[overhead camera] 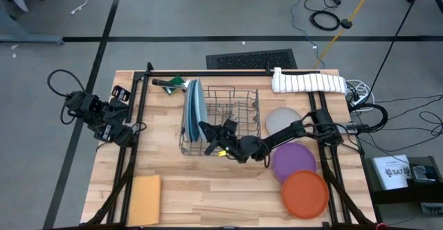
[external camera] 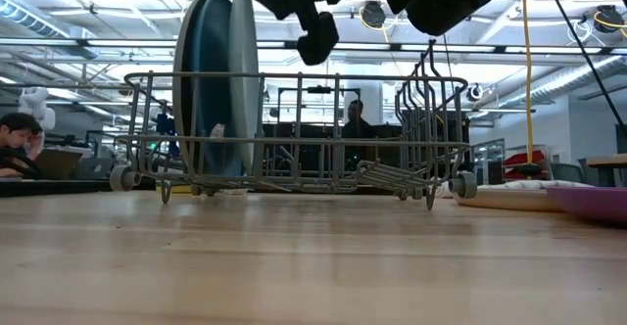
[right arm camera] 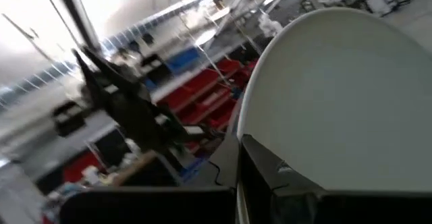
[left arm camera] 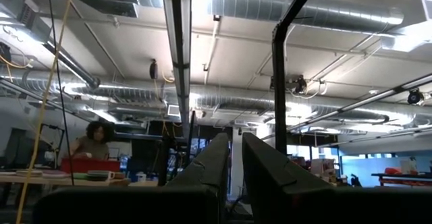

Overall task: Sort dishes
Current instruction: Put the light blue plate into the green dish rack

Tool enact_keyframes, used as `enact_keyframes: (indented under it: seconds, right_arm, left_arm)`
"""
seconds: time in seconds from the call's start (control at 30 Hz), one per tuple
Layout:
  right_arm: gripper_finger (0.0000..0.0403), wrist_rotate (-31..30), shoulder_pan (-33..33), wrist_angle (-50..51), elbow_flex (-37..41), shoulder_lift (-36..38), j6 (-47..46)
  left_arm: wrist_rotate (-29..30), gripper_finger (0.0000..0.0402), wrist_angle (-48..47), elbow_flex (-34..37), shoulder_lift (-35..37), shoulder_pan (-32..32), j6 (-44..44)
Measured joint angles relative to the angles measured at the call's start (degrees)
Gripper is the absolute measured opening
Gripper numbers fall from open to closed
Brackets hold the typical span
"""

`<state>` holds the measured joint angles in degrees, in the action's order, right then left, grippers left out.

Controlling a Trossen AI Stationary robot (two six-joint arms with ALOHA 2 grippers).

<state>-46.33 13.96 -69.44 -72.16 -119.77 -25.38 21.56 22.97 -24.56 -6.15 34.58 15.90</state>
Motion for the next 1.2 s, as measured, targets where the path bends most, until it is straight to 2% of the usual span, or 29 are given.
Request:
enact_keyframes:
  seconds: [0.3, 0.57, 0.97, 1.2]
  right_arm:
    - [0.0000, -2.53, 0.07, 3.71, 0.00, -0.02, 0.75]
    - [0.0007, 0.21, 0.07, 7.77, 0.00, 0.04, 0.22]
    - [0.0113, -0.13, 0.04, 9.45, 0.00, 0.07, -1.58]
    - [0.0165, 2.95, 0.26, 9.65, 0.00, 0.07, -1.96]
  left_arm:
    - [0.00, 0.0045, 0.01, 0.00, 0.00, -0.01, 0.00]
    - [0.00, 0.0045, 0.01, -0.01, 0.00, 0.00, 0.00]
    - [0.00, 0.0045, 0.01, 0.00, 0.00, 0.00, -0.09]
    - [0.00, 0.0045, 0.01, 0.00, 0.00, -0.01, -0.11]
